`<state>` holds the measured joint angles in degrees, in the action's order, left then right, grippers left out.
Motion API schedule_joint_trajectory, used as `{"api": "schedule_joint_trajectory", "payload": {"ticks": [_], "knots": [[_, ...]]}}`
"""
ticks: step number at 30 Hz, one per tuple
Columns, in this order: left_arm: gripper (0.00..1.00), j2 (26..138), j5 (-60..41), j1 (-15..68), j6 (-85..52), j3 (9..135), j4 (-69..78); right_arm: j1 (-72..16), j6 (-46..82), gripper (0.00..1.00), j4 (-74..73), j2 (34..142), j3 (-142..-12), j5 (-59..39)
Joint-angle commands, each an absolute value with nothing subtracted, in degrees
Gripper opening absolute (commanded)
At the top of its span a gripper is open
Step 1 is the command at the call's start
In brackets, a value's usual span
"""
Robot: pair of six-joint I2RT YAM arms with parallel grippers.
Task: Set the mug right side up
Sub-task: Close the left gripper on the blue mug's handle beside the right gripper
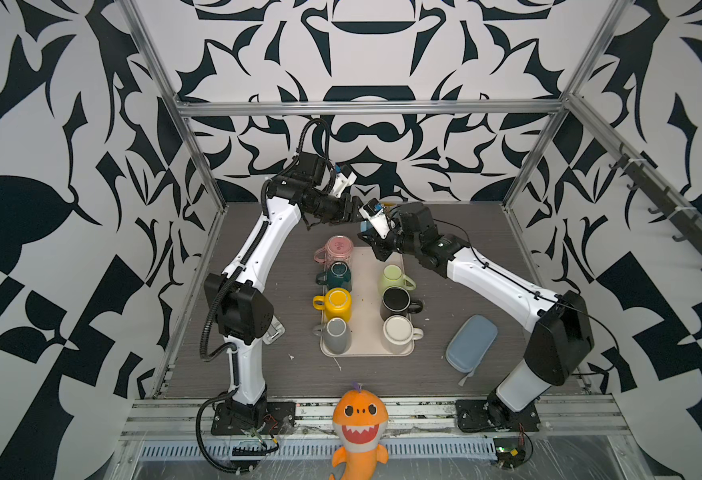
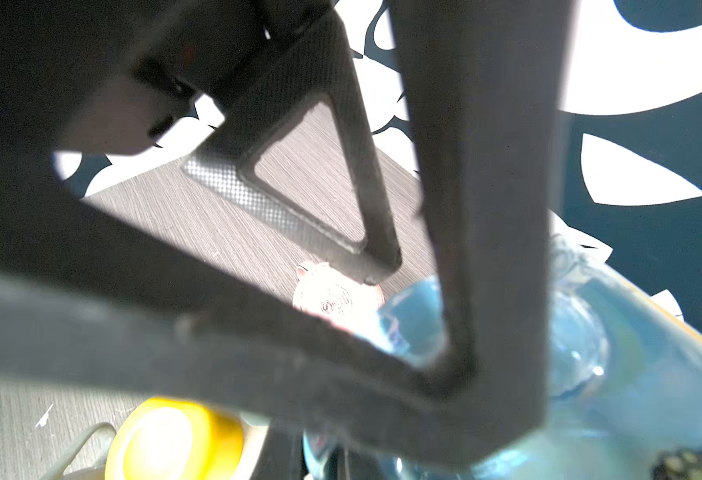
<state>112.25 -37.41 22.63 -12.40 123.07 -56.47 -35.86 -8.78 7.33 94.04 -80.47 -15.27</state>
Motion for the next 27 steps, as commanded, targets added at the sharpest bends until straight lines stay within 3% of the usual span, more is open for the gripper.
{"api": "schedule_joint_trajectory", "payload": {"ticks": [1,20,27], "knots": [[0.64,113.3,-39.4,23.0,-12.5,122.5,-58.0,-36.3,-9.8,0.0,-2.5,89.7,-83.8,-16.5],[0.61,115.1,-38.8,23.3,-13.2,122.5,-58.4,-36.6,-8.6,0.0,-2.9,90.6,-85.2,-18.9],[0.54,115.3,-38.8,23.3,-13.5,122.5,-58.7,-36.7,-8.7,0.0,-2.5,90.9,-85.5,-19.1]]}}
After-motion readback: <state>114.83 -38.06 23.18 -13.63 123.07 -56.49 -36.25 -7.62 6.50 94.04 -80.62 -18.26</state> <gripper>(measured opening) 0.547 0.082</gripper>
